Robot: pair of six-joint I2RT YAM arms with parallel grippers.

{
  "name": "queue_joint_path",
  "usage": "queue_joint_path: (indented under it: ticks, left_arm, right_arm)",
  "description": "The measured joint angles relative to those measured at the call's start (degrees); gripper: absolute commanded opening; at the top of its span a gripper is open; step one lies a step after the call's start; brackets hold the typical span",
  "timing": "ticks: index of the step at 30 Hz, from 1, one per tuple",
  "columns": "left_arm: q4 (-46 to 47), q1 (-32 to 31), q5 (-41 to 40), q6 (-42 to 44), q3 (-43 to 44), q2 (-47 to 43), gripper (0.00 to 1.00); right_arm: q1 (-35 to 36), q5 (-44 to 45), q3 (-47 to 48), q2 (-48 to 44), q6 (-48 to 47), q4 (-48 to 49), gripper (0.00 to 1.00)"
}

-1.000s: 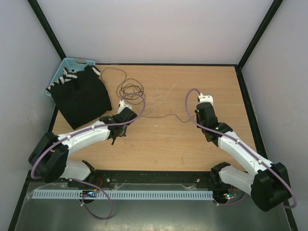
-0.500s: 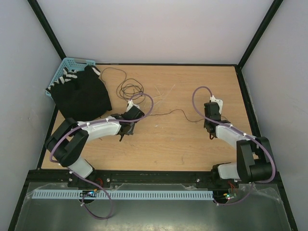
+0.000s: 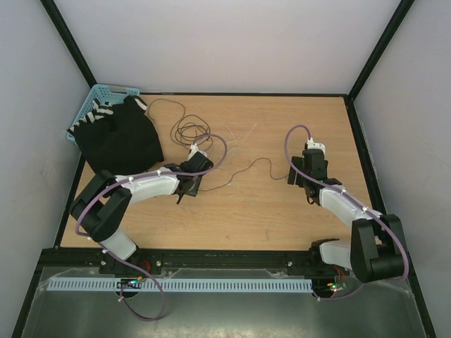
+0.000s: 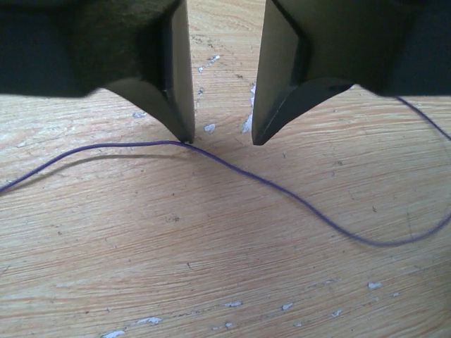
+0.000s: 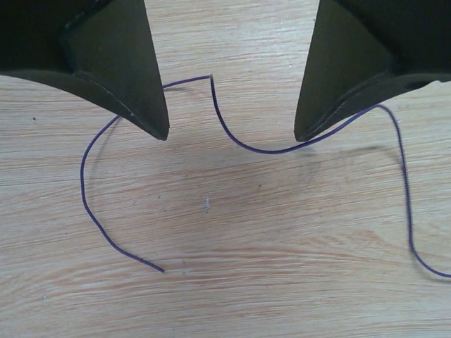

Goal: Zip-tie the wires
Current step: Straighten the cable at the center of the board.

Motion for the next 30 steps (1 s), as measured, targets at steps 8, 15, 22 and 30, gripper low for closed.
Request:
queue_joint_path:
  ticks: [8,15,22,30]
  left_arm:
    - [-2.19,0.0,0.96,1.01,-0.61,-6.91,0.86]
    - [-4.35,0.9,4.02,1.16,-1.16,-20.63,0.99]
    - [-4.79,8.09,10.75,0.96,-1.2,-36.15,0.99]
    - [-5.05,10.69,17.79,0.87,-2.21,-48.54,0.99]
  right_arm:
    - [0.0,-9.16,-0.24,-7.56,-0.55,-2.03,0.95]
    - [0.0,-19.17,1.38,-12.7,0.35,-5.18,0.96]
    - [1.49,-23.87,10.45,-7.23,3.41,-2.91,0.96]
    - [8.74,-25.81,26.01,16.2,5.33,3.69,0.88]
